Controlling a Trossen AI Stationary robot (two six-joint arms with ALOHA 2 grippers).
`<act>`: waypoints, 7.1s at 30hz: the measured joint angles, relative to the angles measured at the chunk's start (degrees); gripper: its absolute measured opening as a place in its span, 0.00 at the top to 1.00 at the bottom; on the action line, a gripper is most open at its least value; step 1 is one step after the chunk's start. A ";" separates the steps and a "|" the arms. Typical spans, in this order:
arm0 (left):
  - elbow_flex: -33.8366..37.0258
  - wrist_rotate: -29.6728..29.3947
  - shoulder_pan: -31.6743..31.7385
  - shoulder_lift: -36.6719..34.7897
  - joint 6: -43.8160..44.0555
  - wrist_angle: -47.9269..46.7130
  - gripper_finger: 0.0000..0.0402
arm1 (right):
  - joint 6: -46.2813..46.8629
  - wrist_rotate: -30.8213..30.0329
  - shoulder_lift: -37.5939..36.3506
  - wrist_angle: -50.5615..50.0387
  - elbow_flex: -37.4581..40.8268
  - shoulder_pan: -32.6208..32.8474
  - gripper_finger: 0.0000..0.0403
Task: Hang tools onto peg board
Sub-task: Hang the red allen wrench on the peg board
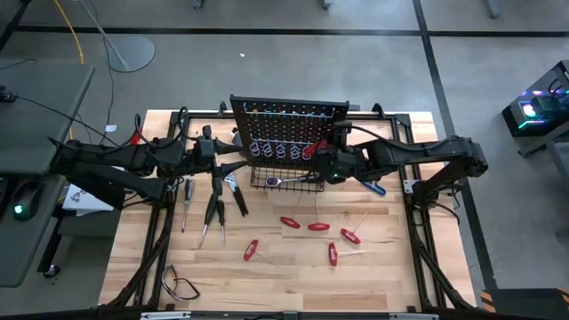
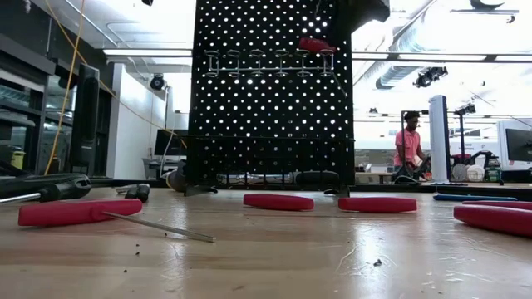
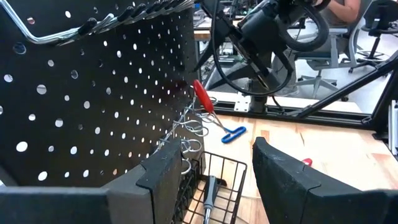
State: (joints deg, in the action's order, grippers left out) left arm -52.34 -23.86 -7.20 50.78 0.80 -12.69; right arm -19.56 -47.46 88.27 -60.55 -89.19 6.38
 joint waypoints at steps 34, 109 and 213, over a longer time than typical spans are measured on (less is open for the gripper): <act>0.00 0.04 0.00 0.02 -1.51 -0.04 0.55 | -23.07 2.23 6.18 3.63 -0.28 -6.32 0.68; -0.02 -2.54 0.04 0.00 -1.49 -1.57 0.55 | 83.39 18.89 -0.25 11.59 0.00 -8.61 0.39; -0.02 -3.80 0.03 -0.01 -0.44 -6.14 0.55 | 65.66 17.82 -6.20 2.83 -0.02 -9.03 0.43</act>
State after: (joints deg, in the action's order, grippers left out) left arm -52.36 -27.66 -7.17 50.77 0.36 -18.83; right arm 46.10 -29.63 82.07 -57.73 -89.21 -2.66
